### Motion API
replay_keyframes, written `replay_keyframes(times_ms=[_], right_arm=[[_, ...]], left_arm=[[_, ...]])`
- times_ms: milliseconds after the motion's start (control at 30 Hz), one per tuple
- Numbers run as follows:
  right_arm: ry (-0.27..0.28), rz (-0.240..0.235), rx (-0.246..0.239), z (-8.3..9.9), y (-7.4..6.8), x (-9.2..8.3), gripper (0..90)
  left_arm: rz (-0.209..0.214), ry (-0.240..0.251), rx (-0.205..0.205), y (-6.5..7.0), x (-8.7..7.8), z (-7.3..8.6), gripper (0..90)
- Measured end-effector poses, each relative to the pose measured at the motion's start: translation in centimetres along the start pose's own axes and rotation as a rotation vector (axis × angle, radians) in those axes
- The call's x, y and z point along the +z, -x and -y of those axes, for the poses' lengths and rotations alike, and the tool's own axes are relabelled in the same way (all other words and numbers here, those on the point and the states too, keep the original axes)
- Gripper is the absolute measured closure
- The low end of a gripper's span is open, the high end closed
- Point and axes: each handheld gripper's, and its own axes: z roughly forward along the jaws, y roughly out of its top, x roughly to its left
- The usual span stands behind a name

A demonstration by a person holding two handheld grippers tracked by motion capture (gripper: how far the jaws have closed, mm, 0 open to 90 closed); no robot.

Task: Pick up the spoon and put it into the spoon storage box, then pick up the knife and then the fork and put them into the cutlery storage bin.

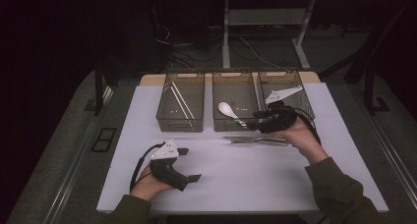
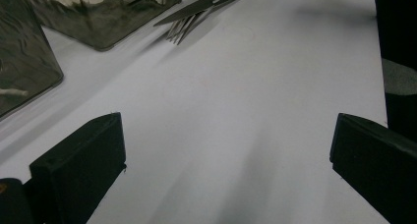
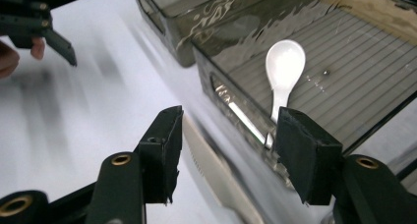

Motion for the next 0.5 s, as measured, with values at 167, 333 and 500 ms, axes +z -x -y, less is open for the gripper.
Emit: replay_keyframes(times_ms=[167,333,500], right_arm=[[-0.016,0.0,-0.014,1.1,-0.5,-0.4,43.3],[-0.021,0.003,-0.022,2.1,-0.7,-1.1,44.3],[-0.03,0.01,-0.018,3.0,-0.5,-1.6,49.2]], left_arm=[[0.0,0.003,0.0,0.0,0.0,0.0,0.0],[0.0,0.009,-0.003,-0.1,0.0,0.0,0.0],[0.0,0.009,-0.002,-0.1,-0.1,0.0,0.0]])
